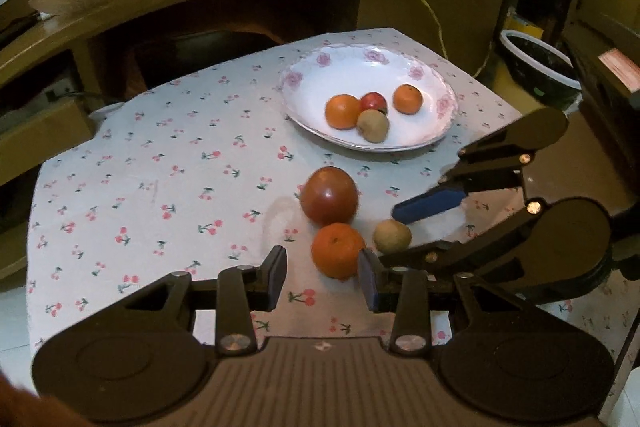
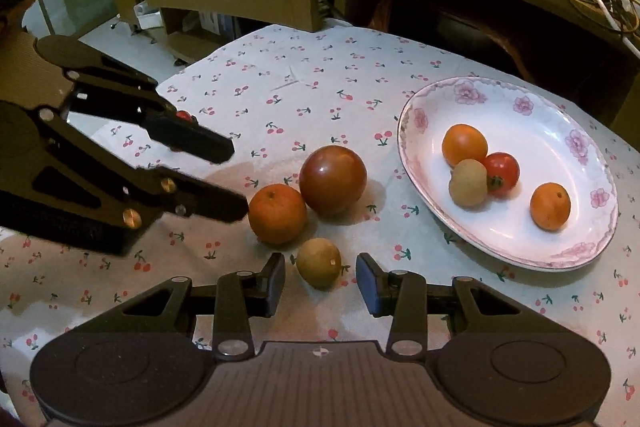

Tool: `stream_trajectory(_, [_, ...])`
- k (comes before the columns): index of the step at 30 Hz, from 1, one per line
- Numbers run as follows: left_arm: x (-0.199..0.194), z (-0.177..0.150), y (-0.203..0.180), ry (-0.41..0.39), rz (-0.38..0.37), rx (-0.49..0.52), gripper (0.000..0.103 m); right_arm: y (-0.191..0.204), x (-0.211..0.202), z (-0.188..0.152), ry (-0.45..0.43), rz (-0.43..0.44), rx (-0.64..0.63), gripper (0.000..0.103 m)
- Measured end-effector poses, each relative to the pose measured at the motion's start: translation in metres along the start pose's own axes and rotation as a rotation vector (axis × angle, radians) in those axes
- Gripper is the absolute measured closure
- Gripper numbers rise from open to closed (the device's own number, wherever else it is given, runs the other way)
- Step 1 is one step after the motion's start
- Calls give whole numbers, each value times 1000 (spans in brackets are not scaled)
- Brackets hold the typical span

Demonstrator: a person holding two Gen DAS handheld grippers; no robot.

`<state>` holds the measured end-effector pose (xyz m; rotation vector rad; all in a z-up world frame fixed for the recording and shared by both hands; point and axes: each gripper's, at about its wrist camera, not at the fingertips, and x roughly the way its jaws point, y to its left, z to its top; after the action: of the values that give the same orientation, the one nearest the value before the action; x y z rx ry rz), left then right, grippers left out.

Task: Organize fruits
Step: 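Grasp the orange with the left tool while the right tool grasps a kiwi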

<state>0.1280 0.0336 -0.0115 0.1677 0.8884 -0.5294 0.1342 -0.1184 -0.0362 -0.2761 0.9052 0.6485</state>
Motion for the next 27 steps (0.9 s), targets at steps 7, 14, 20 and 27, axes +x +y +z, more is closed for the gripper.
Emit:
stream_trajectory(7, [12,4,-7,2,-1,1,59,-3,-3,1,8,-17,13,79])
stream_trajectory(14, [32,4,-15,25,32,10,59,-11,-12,-4,9,-53,26,79])
stream_trajectory(20, [39,2,-17,26,45,-20,61,-17,-16,-7,21,-74,43,79])
stream_trajectory(27, [24,0,-31,34,-3,-7,63,-20,-23,-13,32,-81,41,79])
